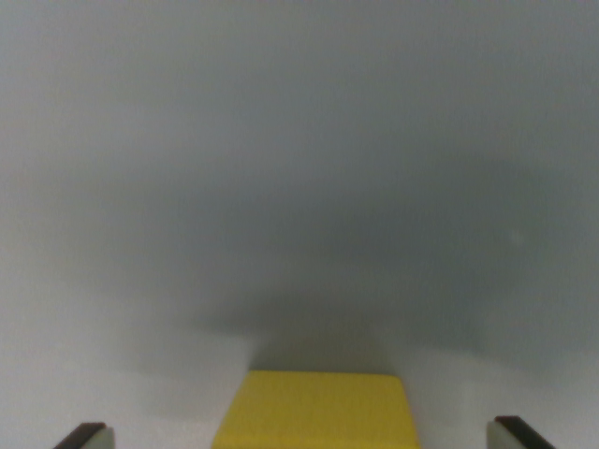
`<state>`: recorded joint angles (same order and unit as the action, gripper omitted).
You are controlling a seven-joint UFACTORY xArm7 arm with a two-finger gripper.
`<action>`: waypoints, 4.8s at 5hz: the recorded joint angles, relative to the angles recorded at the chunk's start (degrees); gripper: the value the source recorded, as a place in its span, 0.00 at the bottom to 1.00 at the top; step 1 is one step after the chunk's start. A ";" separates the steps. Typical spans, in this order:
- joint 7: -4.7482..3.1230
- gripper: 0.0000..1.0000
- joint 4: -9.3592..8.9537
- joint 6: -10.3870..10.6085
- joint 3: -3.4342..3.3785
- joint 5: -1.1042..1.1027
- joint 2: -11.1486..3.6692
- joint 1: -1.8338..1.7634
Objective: Pick yellow cube
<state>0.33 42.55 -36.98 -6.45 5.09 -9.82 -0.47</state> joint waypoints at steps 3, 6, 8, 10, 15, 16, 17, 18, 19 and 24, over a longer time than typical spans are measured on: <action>0.00 0.00 -1.62 1.97 -0.14 0.14 -0.32 -0.10; 0.00 0.00 -2.09 2.54 -0.17 0.17 -0.41 -0.13; -0.01 0.00 -2.30 2.80 -0.19 0.19 -0.45 -0.14; -0.01 0.00 -2.30 2.80 -0.19 0.19 -0.45 -0.14; 0.00 1.00 -2.26 2.71 -0.19 0.19 -0.40 -0.14; 0.02 1.00 -2.01 2.23 -0.18 0.19 -0.16 -0.13; 0.02 1.00 -2.01 2.23 -0.18 0.19 -0.16 -0.13; 0.05 1.00 -1.58 1.36 -0.17 0.19 0.27 -0.12; 0.05 1.00 -1.58 1.36 -0.17 0.19 0.27 -0.12; 0.22 1.00 0.67 -3.09 -0.08 0.20 2.48 -0.06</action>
<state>0.55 43.22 -40.07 -6.54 5.29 -7.34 -0.53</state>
